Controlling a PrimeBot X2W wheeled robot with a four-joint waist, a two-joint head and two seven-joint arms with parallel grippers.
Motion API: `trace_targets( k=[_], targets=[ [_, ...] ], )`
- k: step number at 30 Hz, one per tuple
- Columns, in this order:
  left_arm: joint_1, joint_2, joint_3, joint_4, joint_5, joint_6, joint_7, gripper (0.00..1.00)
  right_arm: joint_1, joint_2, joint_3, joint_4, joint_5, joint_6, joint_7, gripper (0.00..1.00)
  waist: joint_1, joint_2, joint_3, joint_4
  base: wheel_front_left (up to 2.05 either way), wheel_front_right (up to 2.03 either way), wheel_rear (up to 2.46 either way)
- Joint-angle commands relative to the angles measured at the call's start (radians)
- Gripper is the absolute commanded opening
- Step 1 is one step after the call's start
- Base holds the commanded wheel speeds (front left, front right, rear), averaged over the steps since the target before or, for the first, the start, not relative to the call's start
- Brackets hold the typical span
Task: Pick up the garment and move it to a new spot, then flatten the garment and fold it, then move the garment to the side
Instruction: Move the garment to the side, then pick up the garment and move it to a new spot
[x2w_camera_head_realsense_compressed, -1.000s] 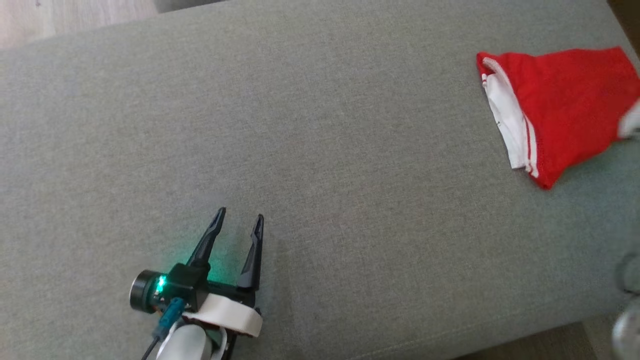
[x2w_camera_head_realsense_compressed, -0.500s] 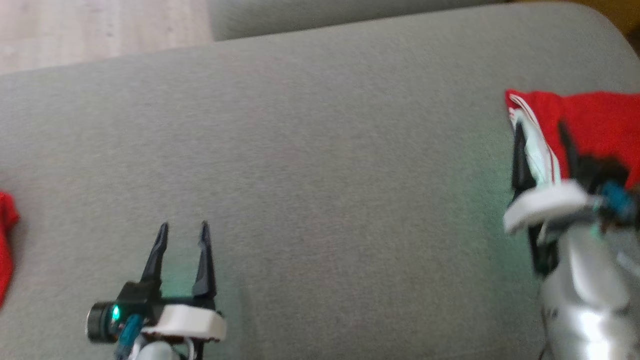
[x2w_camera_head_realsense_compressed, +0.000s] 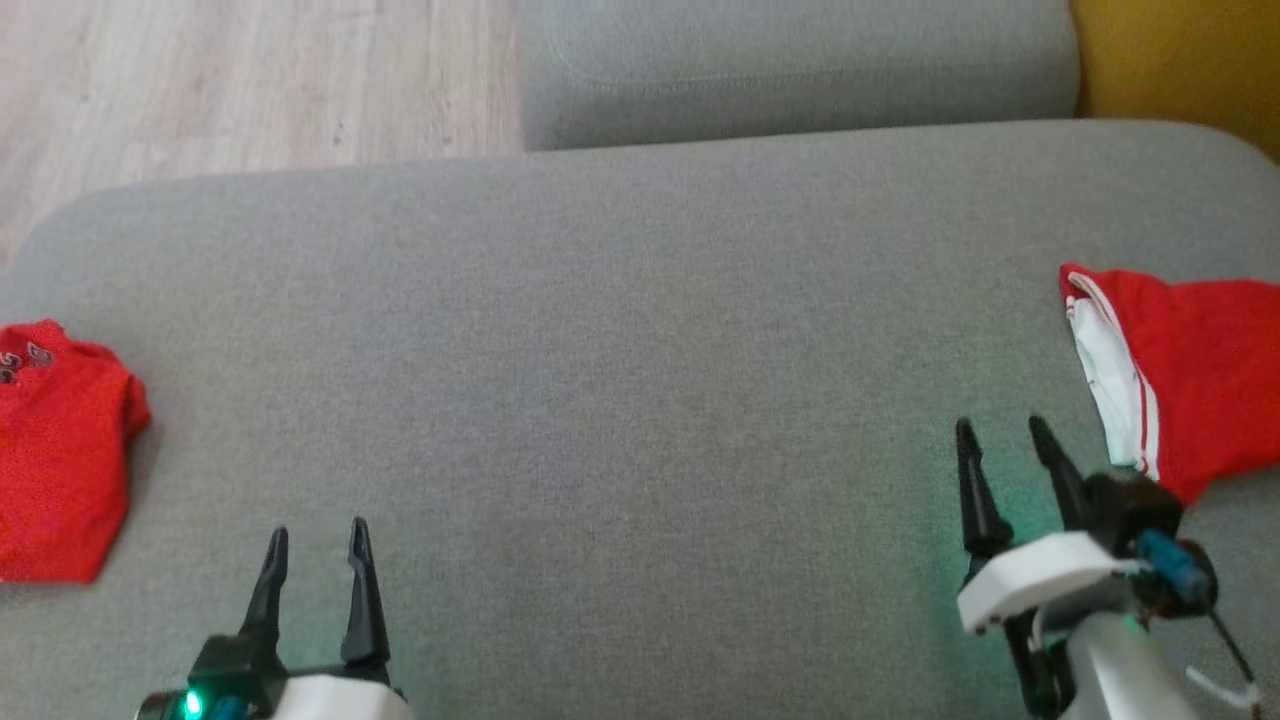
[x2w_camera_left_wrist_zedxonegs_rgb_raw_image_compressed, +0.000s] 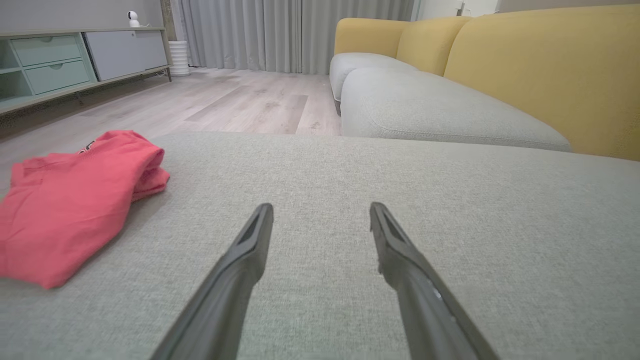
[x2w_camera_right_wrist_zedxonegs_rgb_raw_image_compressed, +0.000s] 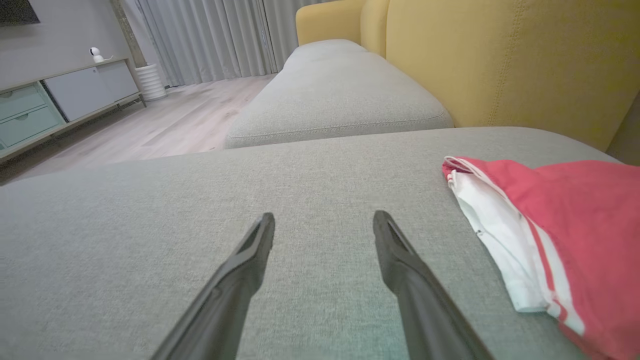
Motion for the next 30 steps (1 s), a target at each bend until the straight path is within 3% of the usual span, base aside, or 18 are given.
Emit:
trace_targets(
  k=[1, 6, 10, 23, 30],
  targets=[
    [-0.016, 0.002, 0.035, -0.029, -0.001, 0.006, -0.01, 1.0, -0.006, -0.002, 0.035, -0.039, 0.011, -0.001, -0.011, 1.0, 0.0002, 0.0, -0.014, 0.005, 0.0, 0.0, 0.0],
    [-0.007, 0.002, 0.035, -0.033, -0.003, 0.005, -0.01, 1.0, 0.02, -0.002, 0.048, -0.051, 0.025, -0.001, -0.011, 1.0, 0.0002, 0.0, -0.02, 0.012, 0.0, 0.0, 0.0],
    [-0.011, 0.002, 0.025, -0.035, -0.011, 0.009, -0.01, 1.0, 0.028, -0.002, 0.061, -0.064, 0.038, -0.001, -0.011, 1.0, 0.0002, 0.0, -0.019, 0.058, 0.0, 0.0, 0.0],
    [0.005, 0.002, 0.035, -0.014, -0.032, 0.023, -0.01, 1.0, 0.025, -0.002, 0.142, -0.074, 0.107, -0.001, -0.011, 1.0, 0.0002, 0.0, -0.006, 0.417, 0.0, 0.0, 0.0],
    [0.044, 0.002, 0.097, -0.018, -0.045, 0.022, -0.01, 1.0, 0.005, -0.002, 0.207, -0.061, 0.143, -0.001, -0.011, 1.0, 0.0002, 0.0, 0.008, 0.505, 0.0, 0.0, 0.0]
  ],
)
